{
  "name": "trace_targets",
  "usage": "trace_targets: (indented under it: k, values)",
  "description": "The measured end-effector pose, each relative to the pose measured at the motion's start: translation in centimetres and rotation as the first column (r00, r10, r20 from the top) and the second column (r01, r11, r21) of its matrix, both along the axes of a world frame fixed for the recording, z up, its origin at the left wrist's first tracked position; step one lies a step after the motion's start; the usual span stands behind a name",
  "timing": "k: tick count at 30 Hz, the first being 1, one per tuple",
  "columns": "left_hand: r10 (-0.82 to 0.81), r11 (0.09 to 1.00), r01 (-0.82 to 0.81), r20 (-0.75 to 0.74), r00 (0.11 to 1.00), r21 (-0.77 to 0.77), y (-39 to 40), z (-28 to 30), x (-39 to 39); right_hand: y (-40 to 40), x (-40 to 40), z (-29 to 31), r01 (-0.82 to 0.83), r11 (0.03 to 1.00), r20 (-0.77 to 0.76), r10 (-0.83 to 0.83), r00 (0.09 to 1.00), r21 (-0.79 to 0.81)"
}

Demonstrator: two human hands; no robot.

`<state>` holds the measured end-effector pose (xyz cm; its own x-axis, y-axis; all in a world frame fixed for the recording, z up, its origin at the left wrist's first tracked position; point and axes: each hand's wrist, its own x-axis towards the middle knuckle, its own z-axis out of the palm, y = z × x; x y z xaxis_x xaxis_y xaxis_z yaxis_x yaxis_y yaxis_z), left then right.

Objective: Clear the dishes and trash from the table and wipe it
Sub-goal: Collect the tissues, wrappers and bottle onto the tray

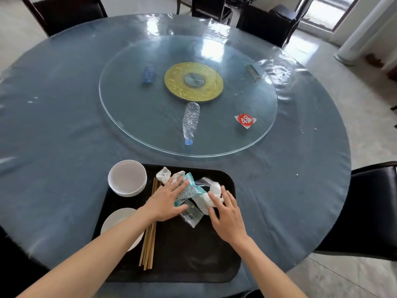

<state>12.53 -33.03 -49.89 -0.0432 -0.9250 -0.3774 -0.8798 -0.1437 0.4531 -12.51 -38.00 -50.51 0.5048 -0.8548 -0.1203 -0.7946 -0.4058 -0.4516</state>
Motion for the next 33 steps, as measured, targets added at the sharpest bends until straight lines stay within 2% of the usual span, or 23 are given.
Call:
trace_targets:
  k: [5,13,19,23,26,29,31,33]
  values:
    - [-0.037,0.999,0.037,0.005,0.999,0.026,-0.3,0.1,-0.1,0.8,-0.5,1.4,0.045,0.997,-0.031,-0.043,0.999,0.065]
    - [-0.024,1.000,0.024,-0.042,0.999,0.008,-0.5,1.3,1.4,-0.4,0.5,3.8,0.028,0.999,-0.044,-0.026,0.999,0.029]
    - [0.043,0.995,-0.050,-0.089,0.995,-0.081,-2.2,3.4,4.3,-3.5,3.0,4.9,-0.004,1.000,0.007,0.004,1.000,-0.021]
    - [0.174,0.974,-0.196,-0.186,0.967,-0.111,-5.3,5.3,6.0,-7.0,5.1,5.6,0.015,1.000,0.049,-0.015,0.999,0.012]
    - [0.302,0.936,-0.341,-0.307,0.903,-0.083,-8.6,5.9,7.2,-10.1,6.9,5.8,0.032,0.997,0.116,-0.040,0.992,0.071]
    - [0.481,0.836,-0.547,-0.425,0.767,-0.040,-12.3,6.0,8.1,-14.1,8.8,5.4,0.026,0.986,0.155,-0.052,0.987,0.165]
    - [0.601,0.751,-0.659,-0.442,0.666,0.029,-14.6,5.4,8.5,-16.9,10.3,5.1,0.043,0.962,0.175,-0.092,0.980,0.269]
    - [0.667,0.705,-0.704,-0.425,0.613,0.091,-16.9,4.6,8.8,-19.3,11.9,4.7,0.099,0.906,0.236,-0.211,0.949,0.411]
